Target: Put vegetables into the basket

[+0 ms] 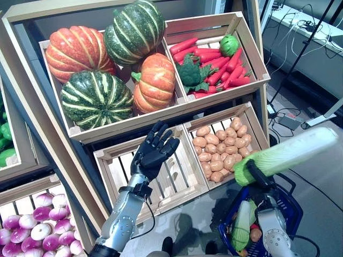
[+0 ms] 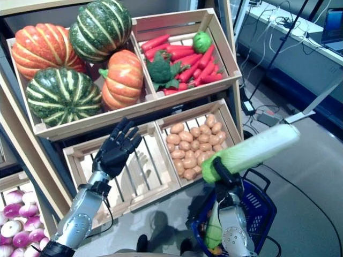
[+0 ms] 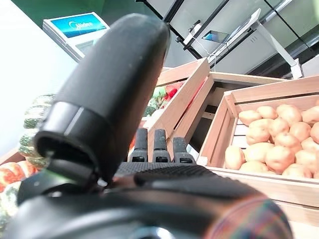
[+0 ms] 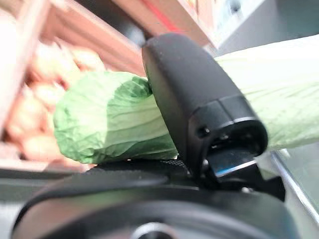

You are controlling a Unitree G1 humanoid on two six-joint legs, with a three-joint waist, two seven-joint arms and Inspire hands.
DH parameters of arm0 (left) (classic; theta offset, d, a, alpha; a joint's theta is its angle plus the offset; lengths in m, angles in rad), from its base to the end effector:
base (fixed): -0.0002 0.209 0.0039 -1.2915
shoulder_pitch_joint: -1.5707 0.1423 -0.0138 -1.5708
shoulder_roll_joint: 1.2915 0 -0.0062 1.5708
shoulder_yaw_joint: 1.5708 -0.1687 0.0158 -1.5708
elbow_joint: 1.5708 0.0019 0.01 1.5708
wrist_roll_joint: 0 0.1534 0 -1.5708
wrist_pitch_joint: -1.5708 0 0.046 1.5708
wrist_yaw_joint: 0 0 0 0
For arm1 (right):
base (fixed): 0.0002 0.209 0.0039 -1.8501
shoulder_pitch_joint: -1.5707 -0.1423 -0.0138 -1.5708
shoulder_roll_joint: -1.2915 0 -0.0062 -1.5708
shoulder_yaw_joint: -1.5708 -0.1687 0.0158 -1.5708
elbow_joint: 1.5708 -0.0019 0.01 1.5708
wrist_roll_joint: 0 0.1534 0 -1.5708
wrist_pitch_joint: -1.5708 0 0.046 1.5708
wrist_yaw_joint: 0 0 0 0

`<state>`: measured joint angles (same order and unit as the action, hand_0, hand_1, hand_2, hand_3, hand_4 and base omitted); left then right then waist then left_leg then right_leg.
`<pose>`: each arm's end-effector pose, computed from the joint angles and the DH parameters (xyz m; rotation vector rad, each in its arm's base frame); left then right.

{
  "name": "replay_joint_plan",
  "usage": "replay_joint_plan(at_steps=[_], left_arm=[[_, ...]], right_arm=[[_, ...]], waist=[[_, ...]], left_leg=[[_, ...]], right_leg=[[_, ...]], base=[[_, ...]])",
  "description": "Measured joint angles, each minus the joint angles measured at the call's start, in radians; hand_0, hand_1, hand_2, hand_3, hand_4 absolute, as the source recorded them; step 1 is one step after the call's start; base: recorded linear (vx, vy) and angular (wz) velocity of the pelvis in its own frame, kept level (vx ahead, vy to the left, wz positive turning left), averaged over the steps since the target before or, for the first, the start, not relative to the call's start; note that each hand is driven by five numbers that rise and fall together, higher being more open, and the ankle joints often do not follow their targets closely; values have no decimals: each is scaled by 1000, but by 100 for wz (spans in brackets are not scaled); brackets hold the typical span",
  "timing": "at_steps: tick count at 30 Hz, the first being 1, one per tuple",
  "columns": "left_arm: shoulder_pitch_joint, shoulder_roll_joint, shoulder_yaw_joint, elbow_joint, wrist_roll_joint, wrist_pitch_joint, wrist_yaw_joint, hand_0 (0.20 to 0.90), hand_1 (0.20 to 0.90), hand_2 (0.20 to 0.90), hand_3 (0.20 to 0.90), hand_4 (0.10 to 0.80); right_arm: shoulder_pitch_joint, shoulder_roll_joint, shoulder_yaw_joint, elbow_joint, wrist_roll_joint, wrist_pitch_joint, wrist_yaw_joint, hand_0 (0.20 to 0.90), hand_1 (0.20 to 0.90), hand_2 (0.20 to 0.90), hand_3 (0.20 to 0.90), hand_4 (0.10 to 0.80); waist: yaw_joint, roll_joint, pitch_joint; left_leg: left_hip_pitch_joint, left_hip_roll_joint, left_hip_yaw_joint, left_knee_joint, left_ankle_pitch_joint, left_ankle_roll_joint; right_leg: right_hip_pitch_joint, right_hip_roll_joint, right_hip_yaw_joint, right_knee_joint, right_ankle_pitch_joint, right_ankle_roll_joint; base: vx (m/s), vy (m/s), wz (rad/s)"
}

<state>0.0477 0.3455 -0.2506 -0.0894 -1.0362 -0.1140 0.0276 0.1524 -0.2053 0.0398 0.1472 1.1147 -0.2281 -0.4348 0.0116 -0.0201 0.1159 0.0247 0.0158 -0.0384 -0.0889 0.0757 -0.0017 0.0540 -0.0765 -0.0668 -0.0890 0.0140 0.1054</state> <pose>0.2050 0.1584 0.0628 -0.7147 0.0333 -0.1594 0.1799 -0.1990 0.0095 0.8589 0.2430 -0.6732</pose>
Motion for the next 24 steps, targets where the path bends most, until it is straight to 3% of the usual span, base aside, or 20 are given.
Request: replay_joint_plan(at_steps=[10,16,21,24], left_arm=[[15,-3,2,33,2,7,55,900,900,900,900,800],[26,-1,4,52,3,21,63,900,900,900,900,800],[-54,0,1,65,1,-2,62,900,900,900,900,800],[-129,1,-4,96,1,-35,65,900,900,900,900,800]], right_arm=[[-5,72,-35,133,-15,-86,-273,300,300,300,300,400],[-40,71,-37,274,-16,-116,-328,300,300,300,300,400],[-216,27,-49,417,-8,-134,-333,300,300,300,300,400],[-333,0,-71,451,-8,-137,-335,300,300,300,300,400]], waist=[[-9,1,5],[-5,19,39],[0,59,209],[6,61,311]], left_leg=[[-7,1,11,0,-2,0],[-56,0,12,0,6,1],[-200,-2,11,55,30,1],[-278,-2,8,119,29,-2]], right_leg=[[-12,0,7,0,1,1],[-65,1,9,5,10,3],[-205,3,2,60,34,1],[-283,6,1,129,24,-5]], base=[[25,-49,-3],[-129,-2,0],[-263,18,3],[-219,-21,5]])
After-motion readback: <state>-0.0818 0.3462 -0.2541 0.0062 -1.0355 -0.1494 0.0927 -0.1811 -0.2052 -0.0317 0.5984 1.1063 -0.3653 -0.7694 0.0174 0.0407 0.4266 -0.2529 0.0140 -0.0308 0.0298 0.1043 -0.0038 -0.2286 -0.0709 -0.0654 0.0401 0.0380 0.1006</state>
